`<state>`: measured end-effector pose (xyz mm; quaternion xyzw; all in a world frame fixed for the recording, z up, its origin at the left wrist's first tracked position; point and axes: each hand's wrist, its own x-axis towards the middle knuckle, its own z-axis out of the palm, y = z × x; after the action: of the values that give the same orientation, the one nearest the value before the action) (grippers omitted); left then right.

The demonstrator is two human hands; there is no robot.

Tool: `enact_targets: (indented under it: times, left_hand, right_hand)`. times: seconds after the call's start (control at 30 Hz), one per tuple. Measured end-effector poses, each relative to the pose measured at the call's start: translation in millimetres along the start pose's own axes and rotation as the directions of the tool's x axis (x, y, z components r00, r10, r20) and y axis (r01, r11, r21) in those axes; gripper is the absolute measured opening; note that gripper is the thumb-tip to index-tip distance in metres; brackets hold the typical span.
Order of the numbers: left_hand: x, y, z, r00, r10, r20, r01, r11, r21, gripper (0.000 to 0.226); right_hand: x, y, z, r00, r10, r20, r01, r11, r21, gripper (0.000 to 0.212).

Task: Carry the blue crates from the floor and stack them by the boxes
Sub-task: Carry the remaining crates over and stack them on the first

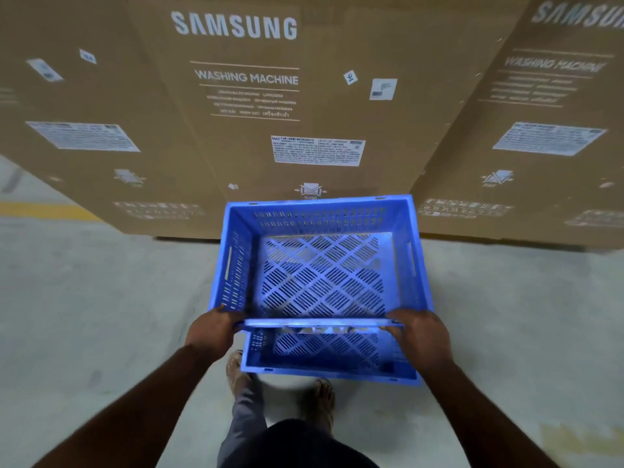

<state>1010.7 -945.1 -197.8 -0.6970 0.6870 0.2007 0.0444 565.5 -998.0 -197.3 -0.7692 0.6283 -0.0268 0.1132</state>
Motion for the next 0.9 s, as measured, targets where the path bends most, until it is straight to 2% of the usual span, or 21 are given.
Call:
enact_targets:
  times: [0.1, 0.17, 0.27, 0.33, 0.4, 0.43, 0.5, 0.57, 0.67, 0.7, 0.73, 0.8, 0.87, 0.9]
  left_hand:
    - [-11, 20, 3, 0.99, 0.125, -0.057, -0.121, 0.99, 0.074, 0.029]
    - [-20, 25, 9, 0.99, 0.13, -0.064, -0.124, 0.989, 0.086, 0.028]
    - [-19, 17, 14, 1.0, 0.015, -0.011, -0.015, 0.999, 0.044, 0.022]
    - [-20, 16, 19, 0.998, -0.004, 0.07, -0.003, 0.994, 0.105, 0.023]
    - [-24, 22, 24, 0.997, -0.015, 0.08, 0.008, 0.996, 0.093, 0.023]
    - [-25, 23, 26, 0.998, -0.031, 0.061, 0.027, 0.997, 0.071, 0.027]
    - [-18, 19, 21, 0.999, -0.052, -0.003, 0.052, 0.999, 0.007, 0.037]
    - [-8, 14, 10, 0.999, -0.021, 0.033, 0.021, 1.0, -0.001, 0.034]
    - [-3, 21, -3, 0.98, 0.041, 0.195, -0.065, 0.991, 0.118, 0.032]
    - [-3, 27, -2, 0.972, 0.08, 0.22, -0.114, 0.983, 0.144, 0.034]
    - [-6, 32, 2, 0.968, 0.116, 0.222, -0.152, 0.976, 0.155, 0.036]
    - [-23, 40, 15, 0.979, 0.153, 0.133, -0.17, 0.978, 0.124, 0.035]
    - [-34, 38, 22, 0.992, 0.102, 0.074, -0.108, 0.991, 0.083, 0.039]
    - [-34, 32, 25, 0.996, 0.036, 0.086, -0.044, 0.995, 0.091, 0.044]
  right_hand:
    - [1, 17, 11, 0.959, 0.12, 0.257, -0.128, 0.992, 0.012, 0.036]
    - [-2, 22, 11, 0.929, 0.15, 0.339, -0.151, 0.988, -0.024, 0.039]
    - [-13, 23, 19, 0.98, 0.088, 0.178, -0.087, 0.996, -0.015, 0.037]
    - [-21, 18, 23, 0.968, 0.084, 0.236, -0.089, 0.996, 0.009, 0.037]
    - [-25, 10, 22, 0.937, 0.13, 0.324, -0.13, 0.991, -0.023, 0.037]
    - [-26, 7, 19, 0.948, 0.133, 0.29, -0.13, 0.991, -0.03, 0.036]
    - [-29, 5, 10, 0.998, 0.047, 0.045, -0.046, 0.999, -0.014, 0.029]
    - [-37, 2, 2, 0.998, 0.003, -0.056, -0.002, 1.0, 0.022, 0.028]
    - [-52, 2, 4, 0.992, 0.111, 0.066, -0.114, 0.992, 0.054, 0.03]
    - [-57, 7, 12, 0.976, 0.144, 0.161, -0.154, 0.986, 0.057, 0.032]
    - [-60, 12, 18, 0.954, 0.163, 0.25, -0.18, 0.983, 0.047, 0.035]
    - [-65, 15, 23, 0.914, 0.184, 0.361, -0.199, 0.98, 0.004, 0.036]
    - [-71, 15, 28, 0.951, 0.127, 0.282, -0.11, 0.991, -0.076, 0.03]
    - [-71, 13, 27, 0.964, 0.083, 0.253, -0.059, 0.993, -0.099, 0.027]
